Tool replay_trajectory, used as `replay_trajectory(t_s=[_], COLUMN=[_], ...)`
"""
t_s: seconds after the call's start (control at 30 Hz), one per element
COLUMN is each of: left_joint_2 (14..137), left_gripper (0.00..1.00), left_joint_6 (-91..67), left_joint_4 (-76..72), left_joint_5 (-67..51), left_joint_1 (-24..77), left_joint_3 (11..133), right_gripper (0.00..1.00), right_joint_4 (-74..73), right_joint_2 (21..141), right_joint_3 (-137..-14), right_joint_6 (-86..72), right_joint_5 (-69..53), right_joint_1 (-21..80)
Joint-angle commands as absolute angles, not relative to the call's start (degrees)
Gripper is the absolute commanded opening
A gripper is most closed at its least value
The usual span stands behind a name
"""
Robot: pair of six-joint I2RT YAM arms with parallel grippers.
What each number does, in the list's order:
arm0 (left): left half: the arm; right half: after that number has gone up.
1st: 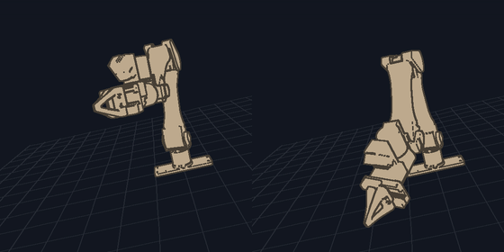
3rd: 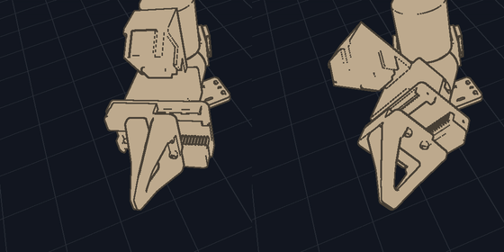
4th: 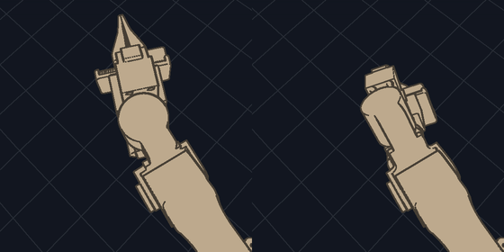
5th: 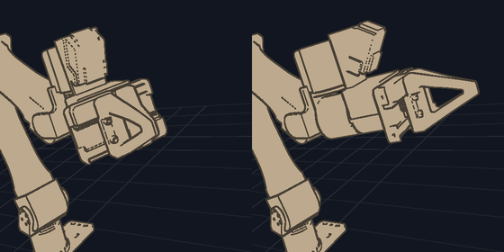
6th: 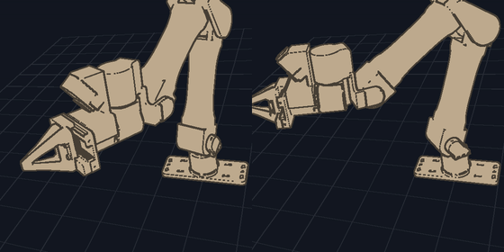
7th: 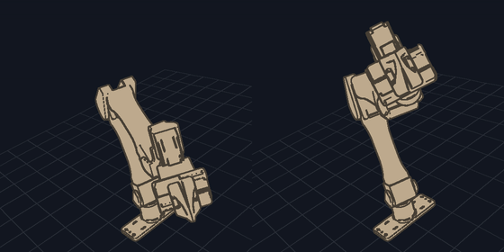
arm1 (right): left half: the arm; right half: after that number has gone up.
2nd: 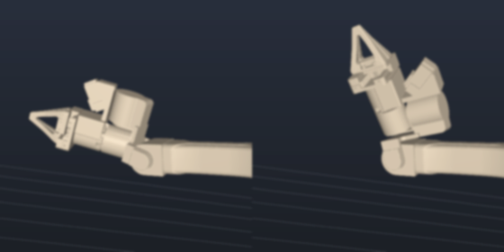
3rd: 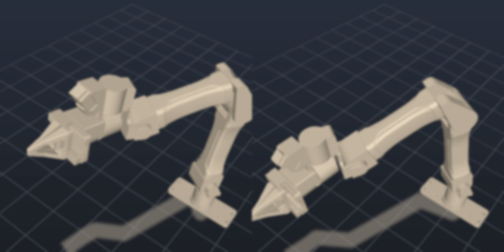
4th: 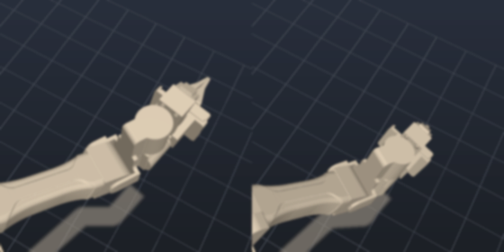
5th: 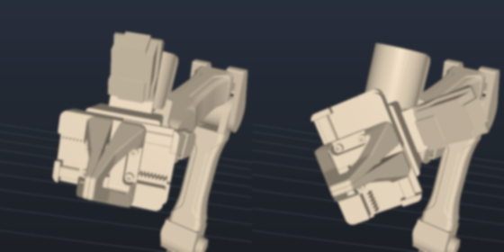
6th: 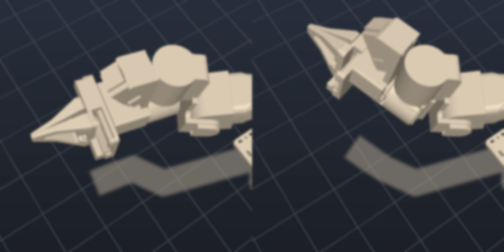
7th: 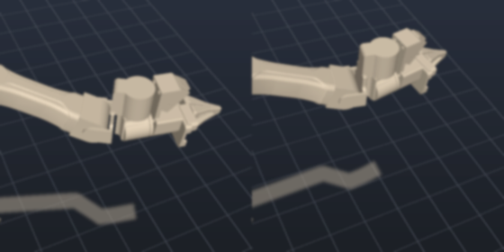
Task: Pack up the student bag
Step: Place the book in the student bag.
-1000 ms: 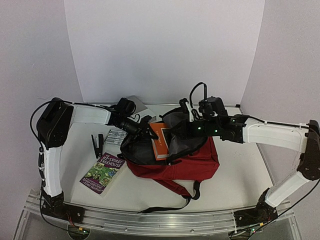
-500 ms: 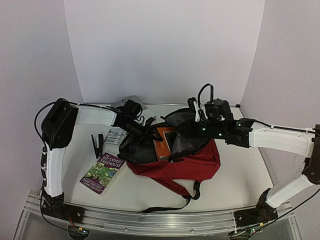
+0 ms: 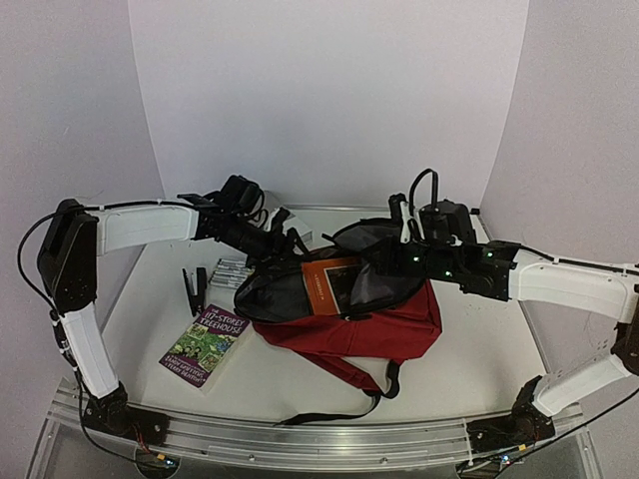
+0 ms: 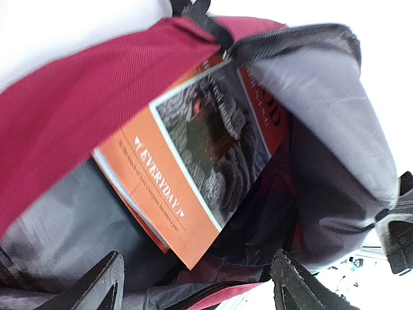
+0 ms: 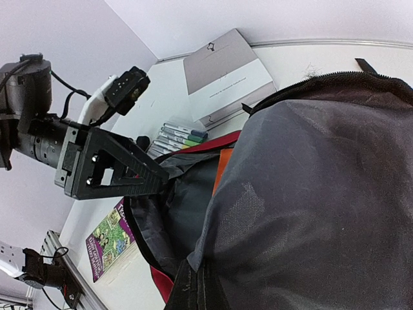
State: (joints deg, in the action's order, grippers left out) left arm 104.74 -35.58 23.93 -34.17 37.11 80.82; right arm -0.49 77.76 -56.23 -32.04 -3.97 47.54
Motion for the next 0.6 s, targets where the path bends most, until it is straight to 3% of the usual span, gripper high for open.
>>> replay_trajectory(t_s=[0.0,0.23,0.57], left_joint_2=[105.9,112.0,117.0], left_gripper=[0.74,0.54,0.44], left_joint_6=[-38.4,-38.2,-39.3], left_joint_4=[21.4,22.1,18.5], left_joint_5=[-33.0,-31.1,-32.6], left_joint_1=[40.3,43.7,45.4], left_joint_3=[78.1,81.8,84.9], right_gripper=[0.0,0.0,0.0], right_joint_4=[2.2,1.5,1.2], right_joint_2=[75.3,74.9,75.1], right_joint_3=[-56.6,-57.4,-57.3], right_joint_6=[-32.6,-32.0,-31.7], right_joint_5=[-2.1,-2.5,-2.7], right_joint_1=[47.9,47.9,47.9])
